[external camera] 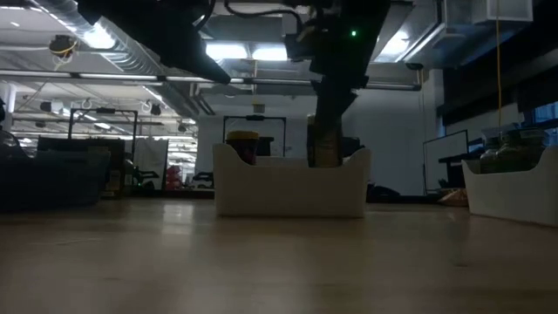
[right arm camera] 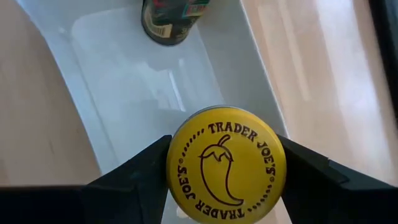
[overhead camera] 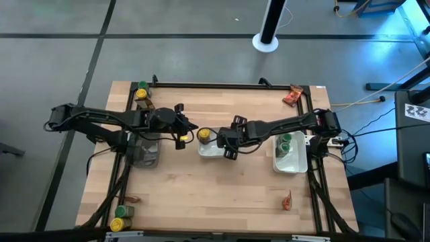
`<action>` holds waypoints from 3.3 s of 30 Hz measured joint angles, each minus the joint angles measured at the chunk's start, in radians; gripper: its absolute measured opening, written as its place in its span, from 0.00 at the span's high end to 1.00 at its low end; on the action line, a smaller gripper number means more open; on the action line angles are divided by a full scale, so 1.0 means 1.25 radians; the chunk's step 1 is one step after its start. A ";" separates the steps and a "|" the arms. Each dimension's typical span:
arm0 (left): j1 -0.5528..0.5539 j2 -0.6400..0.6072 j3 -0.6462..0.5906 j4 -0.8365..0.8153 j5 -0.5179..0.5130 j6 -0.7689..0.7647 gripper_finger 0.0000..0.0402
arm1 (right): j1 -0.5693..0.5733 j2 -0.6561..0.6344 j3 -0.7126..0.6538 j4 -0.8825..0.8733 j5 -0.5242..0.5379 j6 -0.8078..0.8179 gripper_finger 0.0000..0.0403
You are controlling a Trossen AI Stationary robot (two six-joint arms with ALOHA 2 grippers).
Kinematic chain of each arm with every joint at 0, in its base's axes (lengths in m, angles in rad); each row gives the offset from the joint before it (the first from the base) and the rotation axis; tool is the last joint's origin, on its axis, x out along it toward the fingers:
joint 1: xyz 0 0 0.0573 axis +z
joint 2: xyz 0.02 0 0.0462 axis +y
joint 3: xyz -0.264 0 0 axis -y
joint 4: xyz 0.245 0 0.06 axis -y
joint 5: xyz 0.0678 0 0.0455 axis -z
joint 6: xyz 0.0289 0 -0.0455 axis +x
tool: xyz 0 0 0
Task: Sort spices by type
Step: Put the bottom right yellow seasoning bottle into the left white bin, then put the bottom green seasoning bottle into the right white bin
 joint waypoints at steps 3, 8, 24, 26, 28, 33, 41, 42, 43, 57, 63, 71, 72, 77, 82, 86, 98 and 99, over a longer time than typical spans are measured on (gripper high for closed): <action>0.000 0.000 0.000 0.000 0.000 -0.001 0.99 | -0.012 -0.001 -0.015 0.016 -0.001 -0.001 0.40; 0.000 0.000 0.000 0.001 0.000 -0.001 0.99 | -0.037 -0.001 -0.063 0.061 -0.024 0.000 0.40; 0.000 0.001 0.000 0.015 0.001 -0.001 0.99 | -0.051 -0.001 -0.091 0.123 -0.056 0.000 0.35; -0.001 0.001 0.000 0.015 0.001 -0.001 0.99 | -0.050 0.003 -0.094 0.116 -0.054 0.000 0.32; -0.001 0.001 0.000 0.015 0.001 -0.001 0.99 | -0.051 0.002 -0.093 0.118 -0.049 0.000 0.30; -0.001 0.001 -0.005 0.014 0.001 -0.001 0.99 | -0.050 0.001 -0.092 0.119 -0.044 0.000 0.24; -0.001 0.001 -0.006 0.015 0.001 -0.001 0.99 | -0.050 0.001 -0.091 0.116 -0.027 -0.004 0.16; -0.001 0.001 -0.006 0.015 0.001 -0.001 0.99 | -0.050 0.001 -0.085 0.106 -0.027 -0.004 0.15; -0.001 0.001 -0.006 0.015 0.001 -0.001 0.99 | -0.050 0.001 -0.076 0.094 -0.027 -0.007 0.14; -0.001 0.001 -0.006 0.015 0.001 -0.001 0.99 | -0.050 -0.009 0.073 -0.128 -0.103 -0.015 0.13; -0.001 0.001 -0.006 0.013 0.001 -0.001 0.99 | -0.030 -0.087 0.058 -0.172 -0.066 0.005 0.13; -0.001 0.001 -0.006 0.016 0.001 -0.011 0.99 | -0.025 -0.290 -0.131 -0.016 -0.007 0.010 0.13; -0.001 0.001 -0.006 0.015 0.001 -0.012 0.99 | -0.025 -0.317 -0.170 0.026 0.003 0.001 0.13; -0.001 0.001 -0.006 0.018 0.001 -0.012 0.99 | -0.024 -0.444 -0.356 0.241 0.043 -0.044 0.13; -0.001 0.001 -0.006 0.043 0.001 0.000 0.99 | -0.052 -0.524 -0.509 0.516 0.040 -0.156 0.13; -0.001 0.001 -0.006 0.055 0.001 0.002 0.99 | -0.096 -0.531 -0.580 0.691 0.009 -0.248 0.13; 0.004 0.001 0.076 -0.001 -0.029 -0.024 0.80 | -0.179 -0.520 -0.604 0.878 -0.179 -0.386 0.13; 0.003 0.001 0.097 -0.035 -0.031 -0.038 0.75 | -0.179 -0.520 -0.604 0.878 -0.193 -0.391 0.13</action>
